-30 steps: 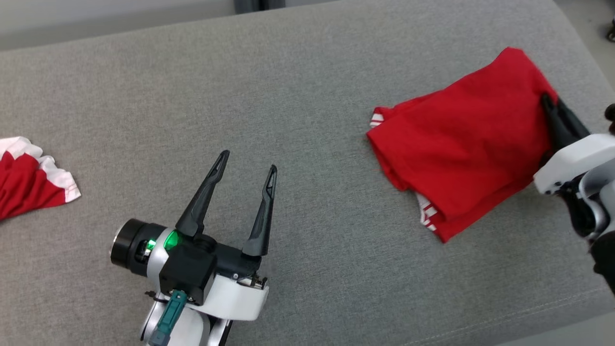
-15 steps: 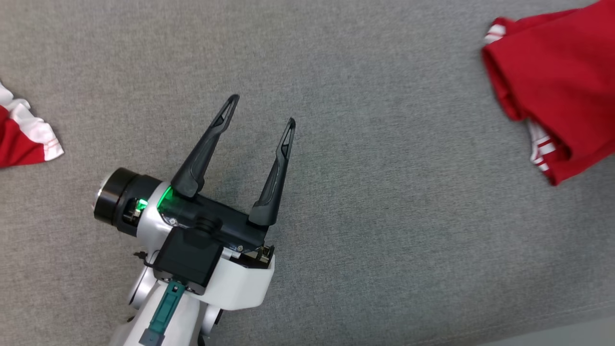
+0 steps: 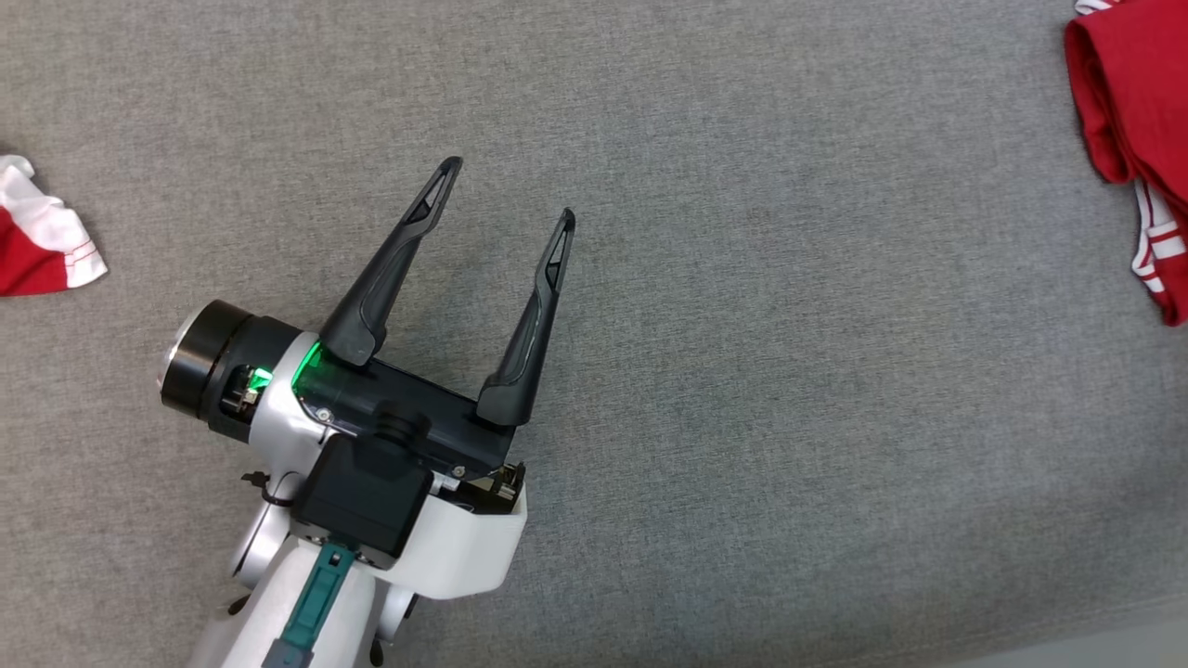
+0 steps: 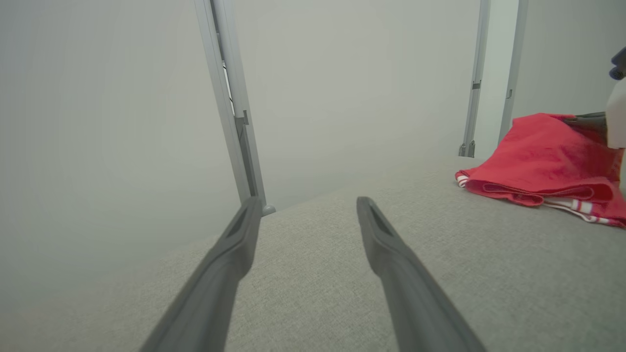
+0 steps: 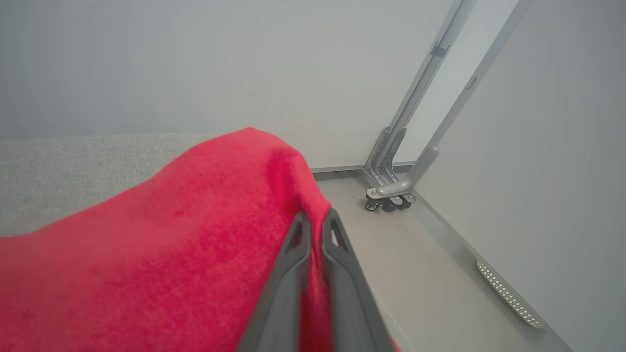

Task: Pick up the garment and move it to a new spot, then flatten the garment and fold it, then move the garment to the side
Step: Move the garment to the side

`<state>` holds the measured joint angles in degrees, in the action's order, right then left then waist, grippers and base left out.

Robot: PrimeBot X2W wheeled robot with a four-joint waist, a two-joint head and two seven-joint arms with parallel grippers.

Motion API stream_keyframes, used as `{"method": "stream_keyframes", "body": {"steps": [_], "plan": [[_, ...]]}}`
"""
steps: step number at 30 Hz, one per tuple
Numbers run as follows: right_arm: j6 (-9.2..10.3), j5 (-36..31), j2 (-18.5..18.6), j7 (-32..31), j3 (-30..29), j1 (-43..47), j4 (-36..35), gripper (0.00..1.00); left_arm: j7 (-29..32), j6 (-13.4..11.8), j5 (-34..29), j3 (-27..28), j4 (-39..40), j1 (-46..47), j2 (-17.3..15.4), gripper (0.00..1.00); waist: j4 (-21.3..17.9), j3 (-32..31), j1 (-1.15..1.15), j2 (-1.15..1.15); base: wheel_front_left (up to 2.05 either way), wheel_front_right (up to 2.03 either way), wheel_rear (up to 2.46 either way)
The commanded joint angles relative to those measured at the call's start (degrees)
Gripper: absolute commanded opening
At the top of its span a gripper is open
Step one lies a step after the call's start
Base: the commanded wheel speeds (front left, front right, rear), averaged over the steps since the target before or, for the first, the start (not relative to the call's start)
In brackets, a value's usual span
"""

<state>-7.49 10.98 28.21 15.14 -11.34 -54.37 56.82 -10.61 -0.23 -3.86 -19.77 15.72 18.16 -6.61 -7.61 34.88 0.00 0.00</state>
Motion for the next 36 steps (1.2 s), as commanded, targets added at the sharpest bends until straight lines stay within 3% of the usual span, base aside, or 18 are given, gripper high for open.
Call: {"method": "stream_keyframes", "body": {"steps": [1,3,4,5,12,17,24,31,36], "plan": [[-0.02,-2.33,-0.51,0.13,-1.55,-0.13,0.1,0.0,0.06,-0.01,-0.31,-0.09,0.26,1.0,-0.42,1.0,0.36,0.18,0.0,0.0,0.0,0.0,0.0],[-0.02,-4.82,-0.75,0.13,-3.69,-0.06,-0.13,0.0,0.06,-0.03,-0.25,-0.24,0.14,1.04,-0.49,1.0,0.8,0.19,0.0,0.0,0.0,0.0,0.0],[-0.02,-6.05,-0.97,0.13,-4.76,0.08,-0.4,0.15,0.03,-0.06,-0.18,-0.34,0.03,1.05,-0.45,1.0,1.04,0.14,0.0,0.0,0.0,0.0,0.0],[-0.02,-9.0,-1.15,0.13,-6.99,0.61,-1.26,1.0,-0.17,-0.41,-0.03,-0.42,-0.09,1.03,-0.3,1.0,1.53,-0.03,0.0,0.0,0.0,0.0,0.0],[-0.02,-18.47,-4.21,0.13,-13.01,1.13,-4.39,1.0,-1.14,-1.43,1.14,-0.65,-1.22,0.08,0.33,1.0,2.63,-1.89,0.0,0.0,0.0,0.0,0.0],[-0.02,-18.47,-9.31,0.13,-12.26,1.33,-7.15,1.0,-2.02,-2.63,2.34,-0.11,-3.08,-1.34,0.83,1.0,3.35,-4.86,0.0,0.0,0.0,0.0,0.0],[-0.02,-12.02,-14.64,0.13,-3.87,4.99,-10.7,1.0,-2.58,-6.23,5.45,1.67,-5.72,-3.65,2.02,1.0,4.99,-10.15,0.0,0.0,0.0,0.0,0.0],[-0.02,-5.4,-16.4,0.12,6.31,10.83,-16.14,1.0,-1.66,-9.38,10.68,3.69,-9.7,-6.79,2.93,1.0,6.66,-14.79,0.0,0.0,0.0,0.0,0.0],[-0.02,-1.37,-16.55,0.13,13.02,15.9,-21.54,1.0,-2.3,-10.23,13.85,4.2,-12.52,-8.77,3.16,1.0,7.96,-18.31,0.0,0.0,0.0,0.0,0.0]]}}
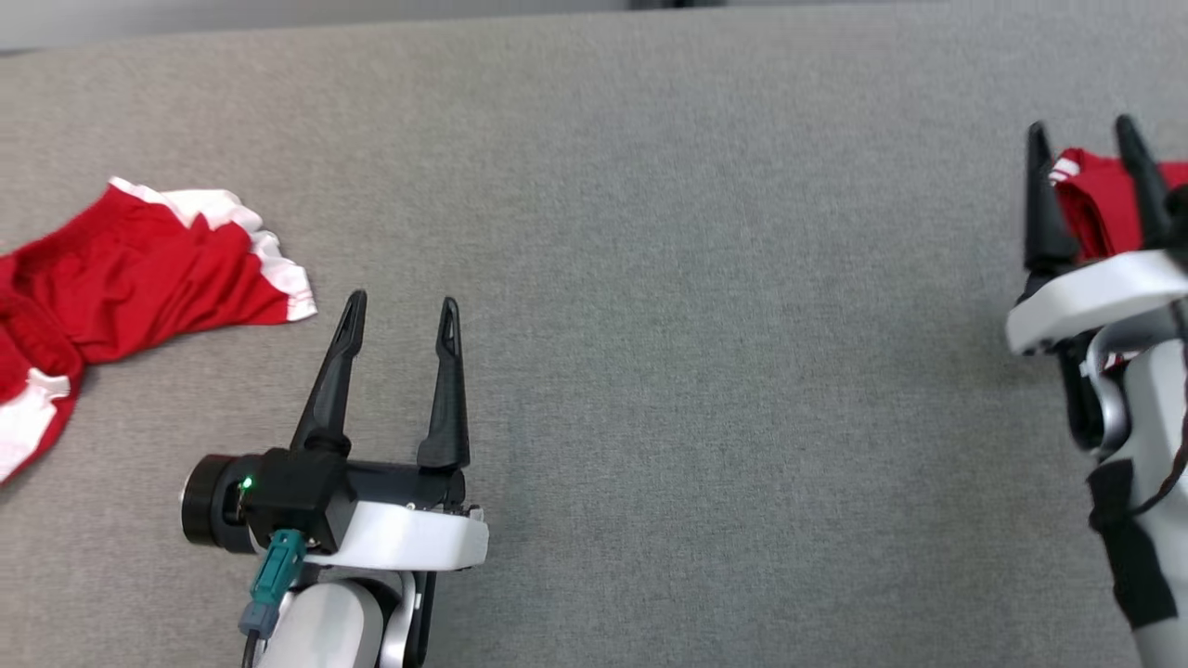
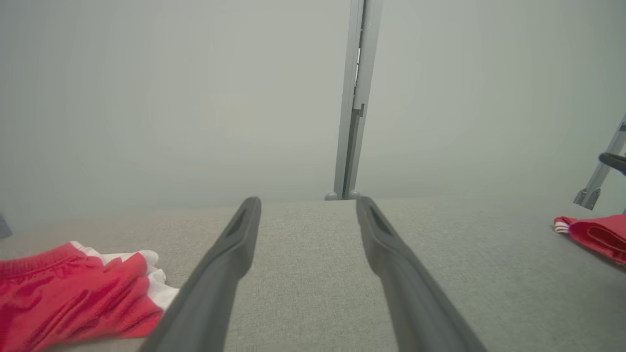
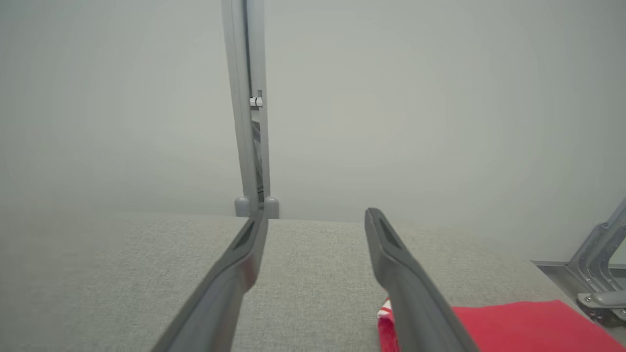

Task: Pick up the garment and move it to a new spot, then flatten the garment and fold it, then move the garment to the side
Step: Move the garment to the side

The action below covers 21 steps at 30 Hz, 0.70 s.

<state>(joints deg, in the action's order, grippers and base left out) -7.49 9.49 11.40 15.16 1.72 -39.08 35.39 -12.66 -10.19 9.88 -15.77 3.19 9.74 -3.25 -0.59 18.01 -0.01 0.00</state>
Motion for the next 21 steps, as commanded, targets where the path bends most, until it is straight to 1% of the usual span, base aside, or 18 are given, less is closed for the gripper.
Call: {"method": "stream_keyframes", "body": {"steps": [1,4,9,15,19,21], "plan": [[-0.02,0.61,0.25,0.11,1.09,1.63,-1.22,1.0,-0.48,-0.3,0.64,0.28,-0.57,-0.65,-0.17,1.0,1.15,-2.15,0.01,0.0,0.0,0.0,0.0],[-0.02,1.71,0.14,0.12,3.4,4.69,-4.87,1.0,-1.14,-0.44,1.56,0.53,-2.43,-1.43,-0.11,1.0,1.71,-4.2,0.01,0.0,0.0,0.0,0.0],[-0.02,1.54,-1.61,0.11,3.47,11.95,-12.15,1.0,-2.06,-1.04,1.36,1.07,-4.57,-2.02,-0.14,1.0,2.64,-7.95,0.01,0.0,0.0,0.0,0.0],[-0.02,0.15,-3.61,0.12,3.71,20.97,-21.2,1.0,-2.46,-0.46,1.22,1.43,-5.95,-3.86,-0.25,1.0,2.91,-11.91,0.01,0.0,0.0,0.0,0.0],[-0.02,-0.69,-4.24,0.11,4.5,26.8,-26.42,1.0,-2.48,0.09,-0.12,1.71,-5.21,-6.18,-0.57,1.0,2.77,-14.31,0.01,0.0,0.0,0.0,0.0],[-0.02,0.03,-4.6,0.12,4.55,29.34,-28.38,1.0,-2.5,0.54,-0.73,1.81,-4.76,-7.57,-0.54,1.0,2.74,-15.36,0.01,0.0,0.0,0.0,0.0]]}}
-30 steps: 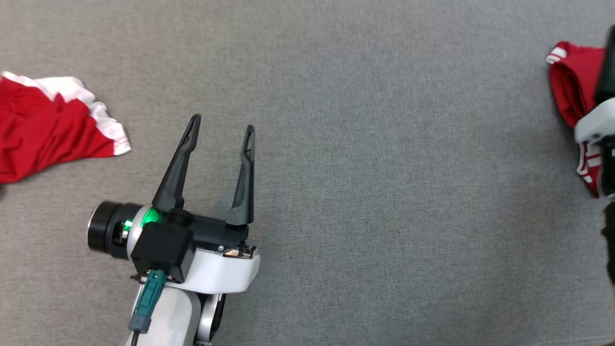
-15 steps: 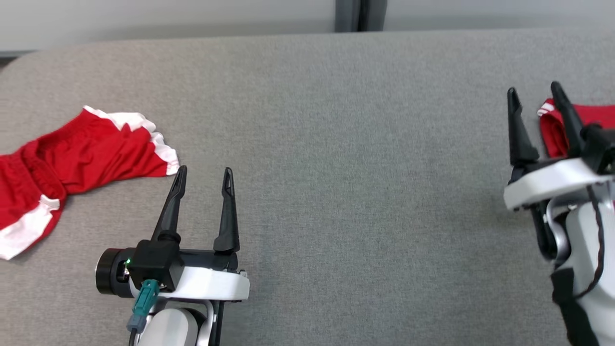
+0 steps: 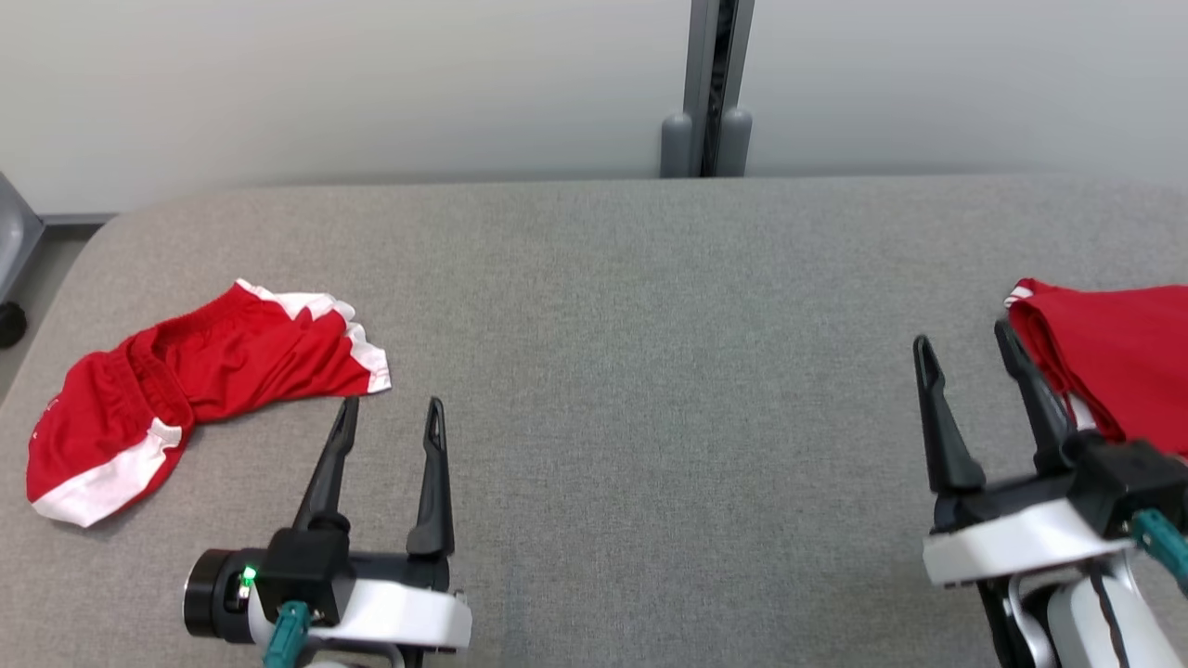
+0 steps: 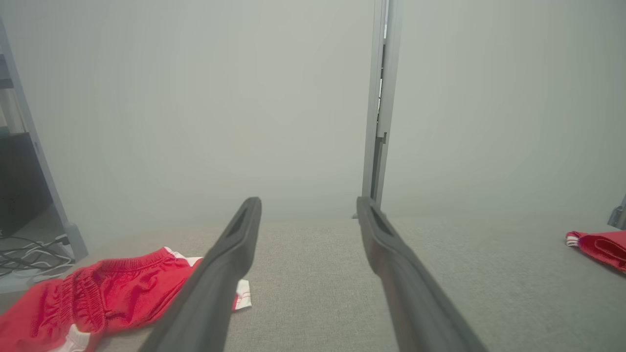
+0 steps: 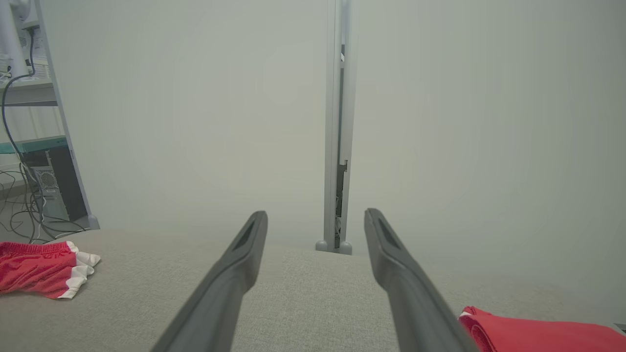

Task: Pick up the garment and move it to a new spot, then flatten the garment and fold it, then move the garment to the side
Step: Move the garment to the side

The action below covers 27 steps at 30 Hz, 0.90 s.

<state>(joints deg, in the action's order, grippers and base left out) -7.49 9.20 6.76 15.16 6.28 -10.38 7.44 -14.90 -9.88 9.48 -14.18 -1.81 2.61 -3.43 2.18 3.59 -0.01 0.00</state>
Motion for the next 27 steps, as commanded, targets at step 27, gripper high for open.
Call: {"method": "stream_keyframes", "body": {"steps": [27], "plan": [[-0.02,0.64,-2.99,0.11,0.51,12.26,-1.27,1.0,-0.28,1.51,-2.48,3.2,-3.27,-8.73,0.34,1.0,-1.84,-5.67,0.01,0.0,0.0,0.0,0.0]]}}
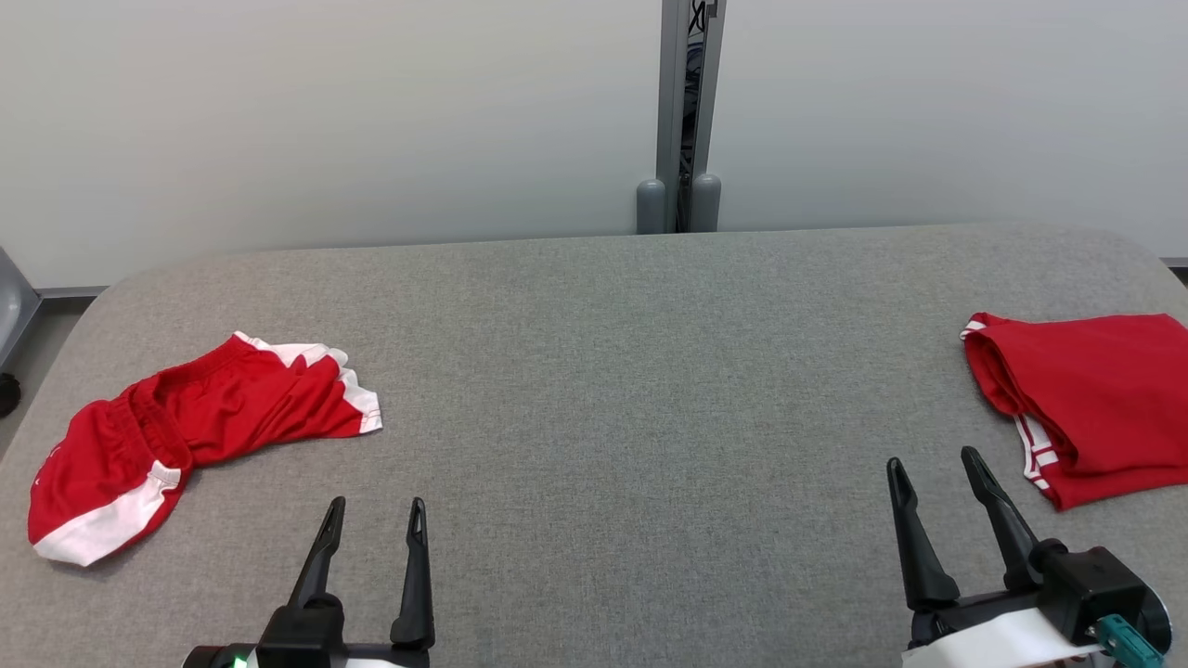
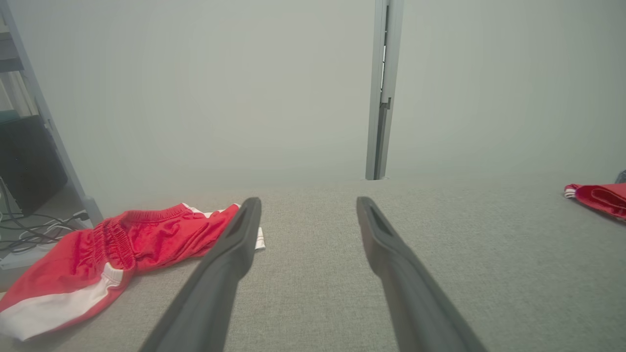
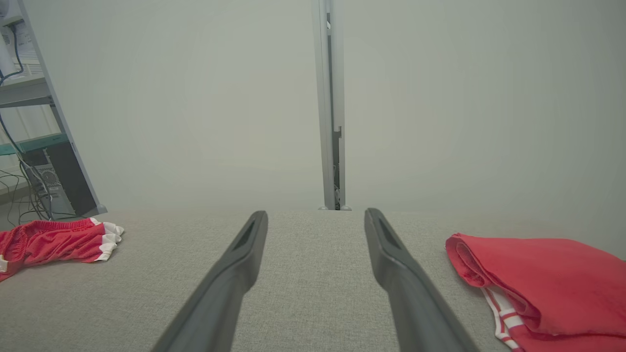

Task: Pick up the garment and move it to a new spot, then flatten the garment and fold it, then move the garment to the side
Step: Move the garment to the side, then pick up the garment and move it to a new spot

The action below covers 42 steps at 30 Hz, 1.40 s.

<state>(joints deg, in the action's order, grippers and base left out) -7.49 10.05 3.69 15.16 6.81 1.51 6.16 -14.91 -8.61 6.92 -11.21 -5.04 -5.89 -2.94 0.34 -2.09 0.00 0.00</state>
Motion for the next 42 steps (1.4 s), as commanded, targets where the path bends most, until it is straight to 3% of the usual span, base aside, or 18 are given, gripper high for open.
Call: {"method": "stream_keyframes", "body": {"steps": [1,23,30,42], "plan": [[-0.02,-0.17,0.06,0.11,-0.09,0.46,0.12,1.0,-0.26,0.21,0.11,0.25,-0.04,-0.2,-0.13,1.0,0.02,-0.01,0.0,0.0,0.0,0.0,0.0],[-0.02,0.01,-0.4,0.11,0.66,0.64,1.41,1.0,-0.27,-0.01,0.31,-1.03,-0.68,0.89,-0.07,1.0,2.44,-0.02,0.0,0.0,0.0,0.0,0.0],[-0.02,0.55,-0.15,0.11,1.36,0.7,1.3,1.0,-0.27,0.25,0.8,-0.6,0.42,1.06,-0.05,1.0,6.15,0.52,0.0,0.0,0.0,0.0,0.0],[-0.02,0.97,0.19,0.11,2.87,0.54,1.17,1.0,-0.26,0.62,-0.28,-0.28,2.48,0.84,-0.05,1.0,16.85,1.39,0.0,0.0,0.0,0.0,0.0]]}}
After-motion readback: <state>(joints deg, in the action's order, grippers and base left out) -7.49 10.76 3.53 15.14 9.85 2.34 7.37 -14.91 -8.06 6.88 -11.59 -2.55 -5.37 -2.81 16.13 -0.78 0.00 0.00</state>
